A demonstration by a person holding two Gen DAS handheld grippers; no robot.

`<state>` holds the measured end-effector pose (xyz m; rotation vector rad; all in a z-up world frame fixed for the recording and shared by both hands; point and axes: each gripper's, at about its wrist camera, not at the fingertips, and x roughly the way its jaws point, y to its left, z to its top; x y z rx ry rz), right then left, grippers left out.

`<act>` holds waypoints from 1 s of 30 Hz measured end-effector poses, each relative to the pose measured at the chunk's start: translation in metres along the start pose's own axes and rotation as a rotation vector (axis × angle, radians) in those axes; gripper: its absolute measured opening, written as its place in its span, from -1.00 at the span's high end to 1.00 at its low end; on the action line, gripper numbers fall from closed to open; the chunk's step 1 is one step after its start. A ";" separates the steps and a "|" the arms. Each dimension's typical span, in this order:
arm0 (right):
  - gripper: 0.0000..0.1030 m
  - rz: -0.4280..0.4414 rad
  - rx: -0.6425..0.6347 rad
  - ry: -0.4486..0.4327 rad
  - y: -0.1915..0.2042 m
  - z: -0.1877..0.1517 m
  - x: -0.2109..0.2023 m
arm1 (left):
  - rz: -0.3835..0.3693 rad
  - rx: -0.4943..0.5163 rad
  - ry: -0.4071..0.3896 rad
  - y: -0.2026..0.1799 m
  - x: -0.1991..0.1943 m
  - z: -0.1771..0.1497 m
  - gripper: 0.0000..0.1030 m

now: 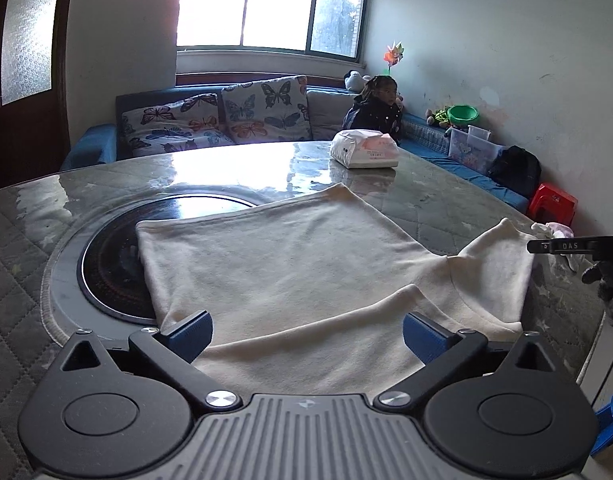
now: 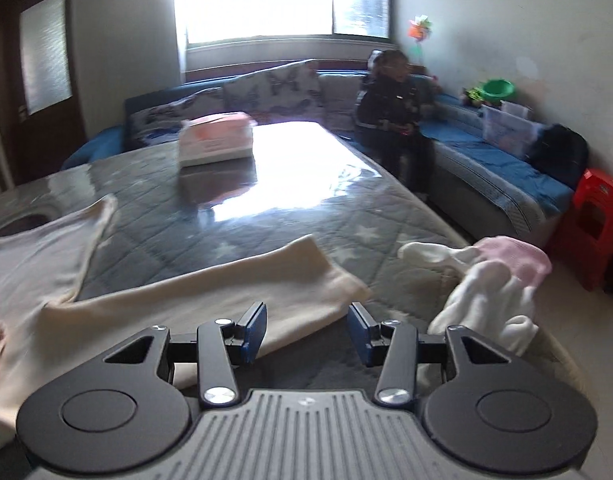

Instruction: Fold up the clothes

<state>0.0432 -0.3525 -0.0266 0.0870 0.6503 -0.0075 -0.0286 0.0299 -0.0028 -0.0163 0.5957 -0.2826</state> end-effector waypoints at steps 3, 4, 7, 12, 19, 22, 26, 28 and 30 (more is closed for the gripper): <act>0.13 -0.053 0.049 0.000 -0.019 0.003 0.009 | 0.007 0.006 -0.008 -0.003 0.000 0.001 -1.00; 0.14 -0.071 0.065 0.000 -0.025 0.004 0.012 | 0.006 0.009 -0.007 -0.004 0.000 0.002 -1.00; 0.45 -0.107 0.106 -0.004 -0.039 0.007 0.017 | 0.011 0.015 -0.003 -0.005 0.001 0.002 -1.00; 0.84 -0.083 0.123 -0.022 -0.035 0.008 0.015 | 0.036 0.015 -0.001 -0.006 0.002 0.002 -1.00; 0.86 0.061 0.109 -0.107 -0.017 0.024 -0.022 | 0.088 0.058 -0.007 -0.006 0.000 -0.001 -1.00; 0.87 0.145 0.087 -0.141 -0.001 0.034 -0.043 | 0.105 0.048 -0.012 -0.002 -0.002 -0.001 -1.00; 0.87 0.266 0.049 -0.172 0.024 0.048 -0.066 | 0.134 0.015 -0.022 0.009 -0.009 -0.002 -1.00; 0.87 0.330 0.017 -0.175 0.042 0.053 -0.075 | 0.148 -0.002 -0.025 0.016 -0.013 -0.004 -1.00; 0.87 0.396 -0.012 -0.171 0.061 0.058 -0.081 | 0.160 -0.020 -0.030 0.024 -0.018 -0.006 -1.00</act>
